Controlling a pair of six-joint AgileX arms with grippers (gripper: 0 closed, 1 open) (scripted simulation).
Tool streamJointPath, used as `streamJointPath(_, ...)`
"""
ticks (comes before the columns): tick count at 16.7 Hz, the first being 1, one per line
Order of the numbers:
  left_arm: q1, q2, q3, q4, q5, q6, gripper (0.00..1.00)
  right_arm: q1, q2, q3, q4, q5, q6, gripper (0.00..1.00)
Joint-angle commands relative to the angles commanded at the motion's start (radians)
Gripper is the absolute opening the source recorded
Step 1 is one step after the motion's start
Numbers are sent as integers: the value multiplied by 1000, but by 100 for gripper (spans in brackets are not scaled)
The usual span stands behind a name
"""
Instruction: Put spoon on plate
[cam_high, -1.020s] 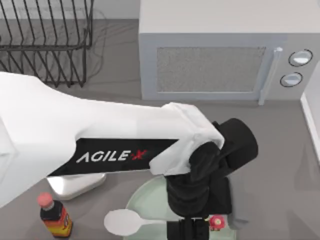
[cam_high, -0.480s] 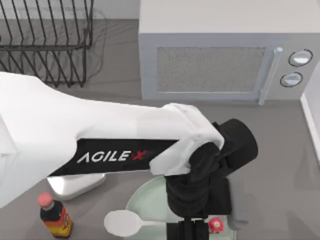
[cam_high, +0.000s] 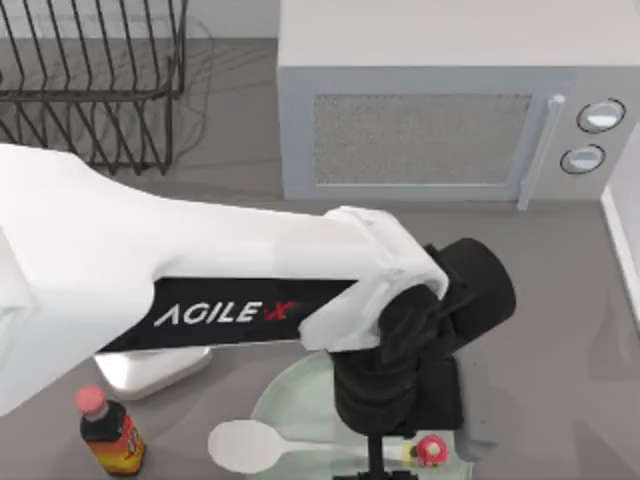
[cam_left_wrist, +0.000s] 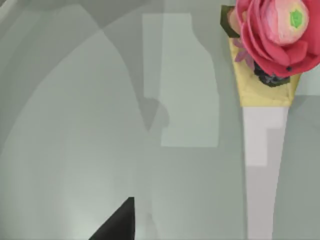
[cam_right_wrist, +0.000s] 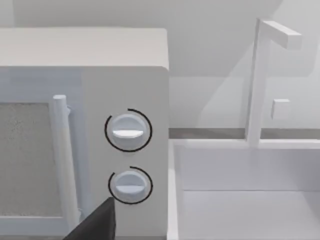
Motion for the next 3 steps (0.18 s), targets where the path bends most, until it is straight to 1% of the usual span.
streamJointPath(3,0,0,0,0,0,0,100,0,0,0,0,0,0,100)
